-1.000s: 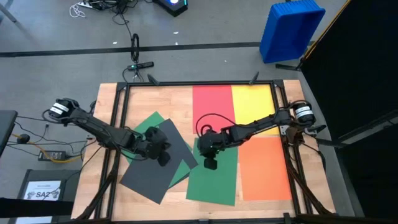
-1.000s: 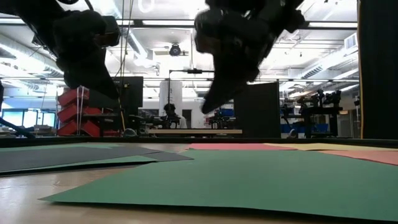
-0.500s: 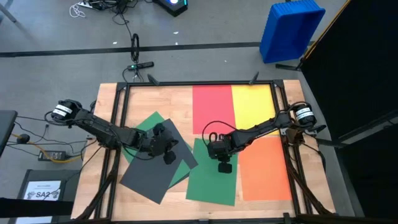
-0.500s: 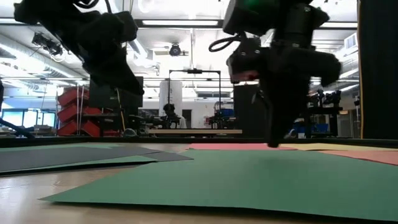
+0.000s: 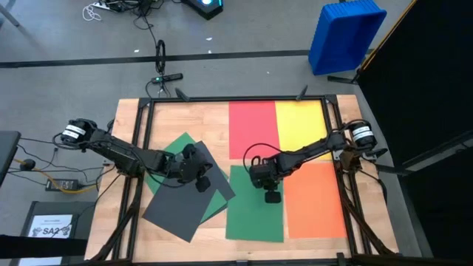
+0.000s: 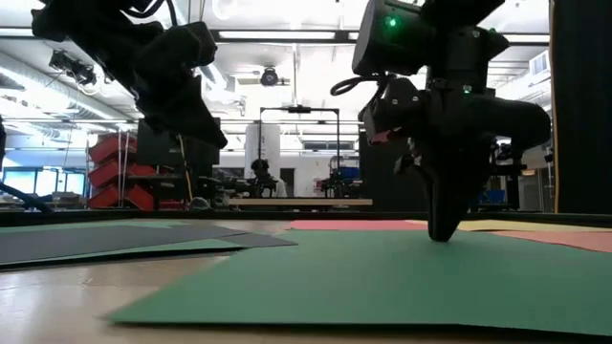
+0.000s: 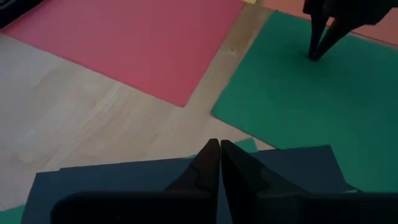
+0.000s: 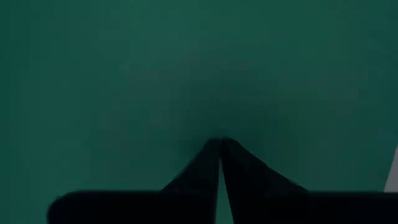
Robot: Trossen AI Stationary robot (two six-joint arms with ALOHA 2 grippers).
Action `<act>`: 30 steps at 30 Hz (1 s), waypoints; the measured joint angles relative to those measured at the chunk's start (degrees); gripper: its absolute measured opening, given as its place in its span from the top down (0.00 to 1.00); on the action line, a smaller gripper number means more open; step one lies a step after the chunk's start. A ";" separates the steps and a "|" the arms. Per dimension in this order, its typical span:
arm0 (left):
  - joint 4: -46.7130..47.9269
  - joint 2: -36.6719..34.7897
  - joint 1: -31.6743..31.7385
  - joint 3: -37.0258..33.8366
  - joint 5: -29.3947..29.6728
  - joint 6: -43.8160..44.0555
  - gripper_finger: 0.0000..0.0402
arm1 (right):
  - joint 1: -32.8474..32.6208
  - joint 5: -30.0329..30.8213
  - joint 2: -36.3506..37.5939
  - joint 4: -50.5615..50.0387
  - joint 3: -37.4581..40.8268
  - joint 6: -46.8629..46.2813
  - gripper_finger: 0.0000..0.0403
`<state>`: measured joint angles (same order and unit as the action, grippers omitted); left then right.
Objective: Organize paper
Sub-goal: Adjust the green colored paper, then stack the green colored paper on top of the green colored paper
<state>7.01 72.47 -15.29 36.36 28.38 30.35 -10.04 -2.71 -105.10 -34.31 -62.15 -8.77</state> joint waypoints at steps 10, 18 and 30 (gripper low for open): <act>0.04 0.00 0.44 0.00 -0.13 -0.13 1.00 | 1.83 -1.63 -0.11 -0.24 0.06 4.52 1.00; 0.06 -0.02 1.20 0.00 -0.13 -0.12 1.00 | 1.85 -3.31 -0.41 -1.16 -1.26 4.35 1.00; 0.11 -0.02 1.18 0.00 -0.13 -0.13 1.00 | 2.11 -2.61 -0.50 -5.28 -4.78 3.84 1.00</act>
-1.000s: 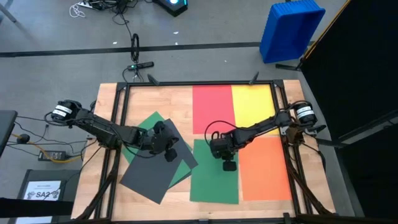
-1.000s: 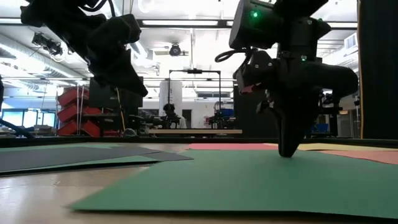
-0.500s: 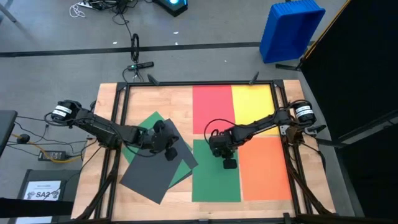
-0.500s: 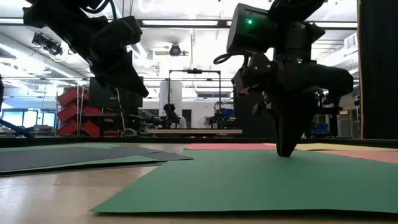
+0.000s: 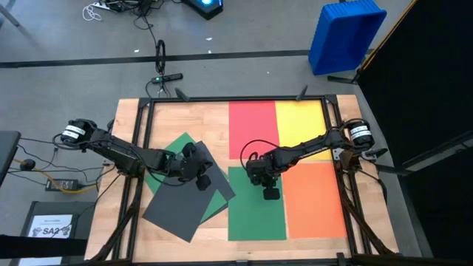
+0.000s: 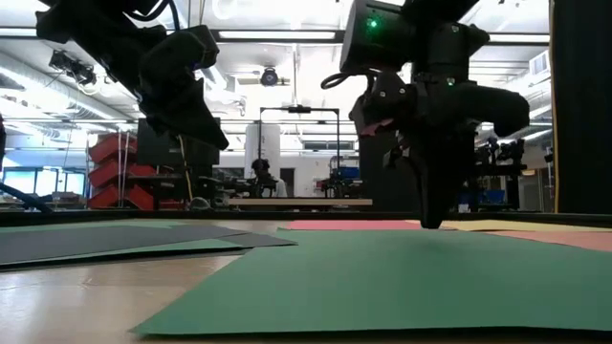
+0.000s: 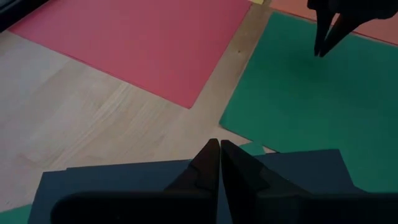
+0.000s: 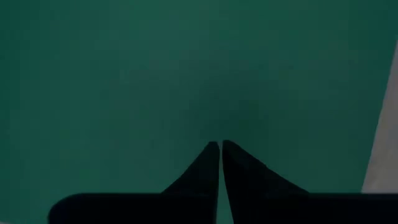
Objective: Organize paper
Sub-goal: Stack the green colored paper on top of the green colored paper
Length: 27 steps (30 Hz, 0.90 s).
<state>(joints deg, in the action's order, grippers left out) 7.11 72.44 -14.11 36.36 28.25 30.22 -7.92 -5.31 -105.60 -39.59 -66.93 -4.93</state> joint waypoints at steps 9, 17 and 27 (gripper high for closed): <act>0.06 0.00 -0.02 0.00 -0.02 0.00 1.00 | -0.04 3.09 0.09 0.36 -2.19 0.04 1.00; 10.09 -0.41 3.01 1.21 -1.85 2.90 1.00 | -0.04 3.75 0.17 7.55 -2.28 0.74 1.00; 22.94 -1.18 13.50 4.28 -12.66 0.20 1.00 | 2.03 2.62 0.20 18.66 -2.28 1.72 1.00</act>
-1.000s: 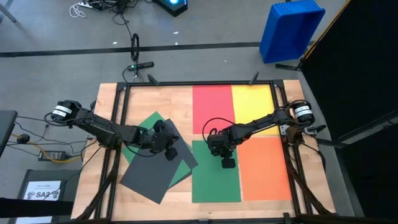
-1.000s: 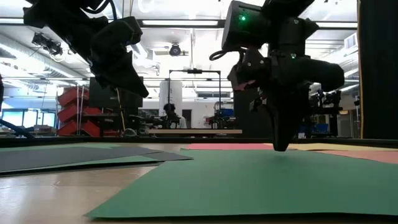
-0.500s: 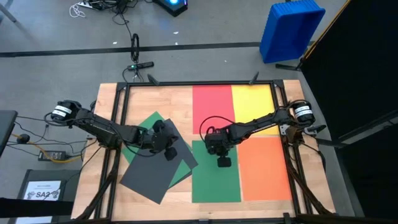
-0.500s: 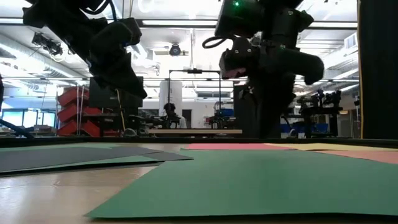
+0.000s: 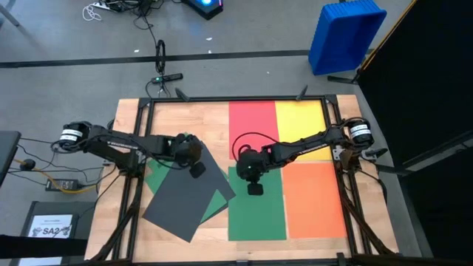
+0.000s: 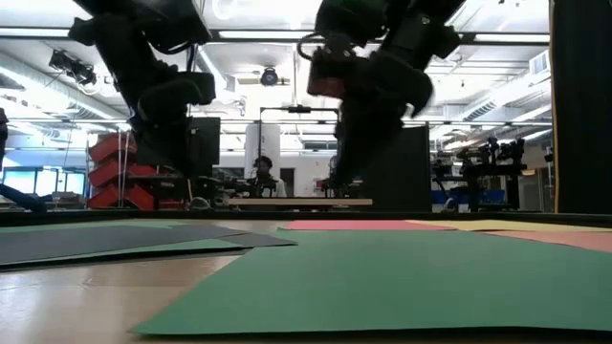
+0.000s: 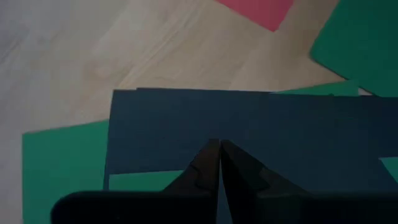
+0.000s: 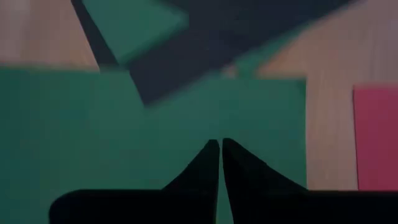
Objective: Organize paper
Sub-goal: Stack the green colored paper on top of the green colored paper
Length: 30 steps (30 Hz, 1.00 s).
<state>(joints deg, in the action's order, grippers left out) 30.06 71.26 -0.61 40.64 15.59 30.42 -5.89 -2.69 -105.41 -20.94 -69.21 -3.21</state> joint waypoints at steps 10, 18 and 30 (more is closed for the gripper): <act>2.52 -6.65 3.40 0.02 -2.81 -0.46 1.00 | 1.10 -1.65 0.02 11.48 -0.02 -1.68 0.94; 3.65 -10.79 1.60 0.07 -4.66 4.51 1.00 | 1.04 -2.00 -0.31 15.29 -0.02 -1.68 0.81; 4.70 -10.51 -2.83 -4.00 -8.08 13.08 1.00 | 1.82 -4.64 -2.29 21.30 -0.04 -7.77 0.61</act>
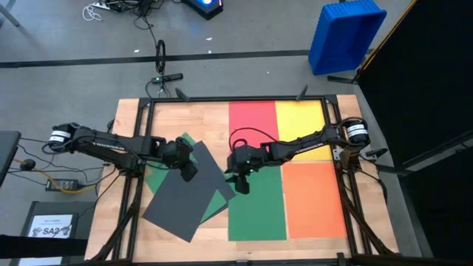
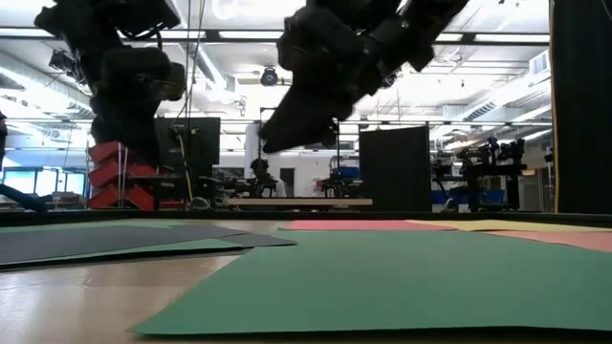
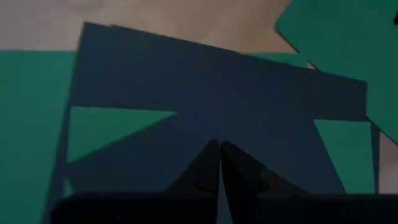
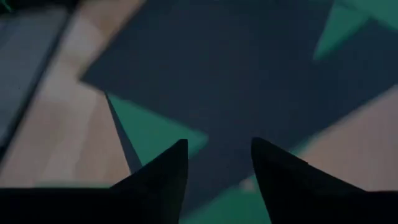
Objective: Organize paper
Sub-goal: Stack the green colored paper on top of the green colored paper
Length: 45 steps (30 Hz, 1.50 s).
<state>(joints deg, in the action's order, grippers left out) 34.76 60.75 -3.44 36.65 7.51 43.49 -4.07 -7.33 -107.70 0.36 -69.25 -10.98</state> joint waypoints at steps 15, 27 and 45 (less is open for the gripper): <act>-2.67 0.55 -10.84 -2.27 -0.33 11.75 1.00 | 0.91 -2.52 -10.52 -8.46 -10.42 -1.18 0.49; -8.53 12.08 -17.34 -2.28 -2.93 15.01 1.00 | 2.24 -0.44 -11.87 -10.73 -11.96 -2.47 0.44; -13.59 23.17 -14.99 -1.80 -2.51 10.25 1.00 | 3.81 -0.61 -11.83 -11.87 -11.96 -3.98 0.45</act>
<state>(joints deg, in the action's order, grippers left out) 21.17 83.92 -18.43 34.85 5.00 53.74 -0.26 -7.94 -119.52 -11.51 -81.21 -14.96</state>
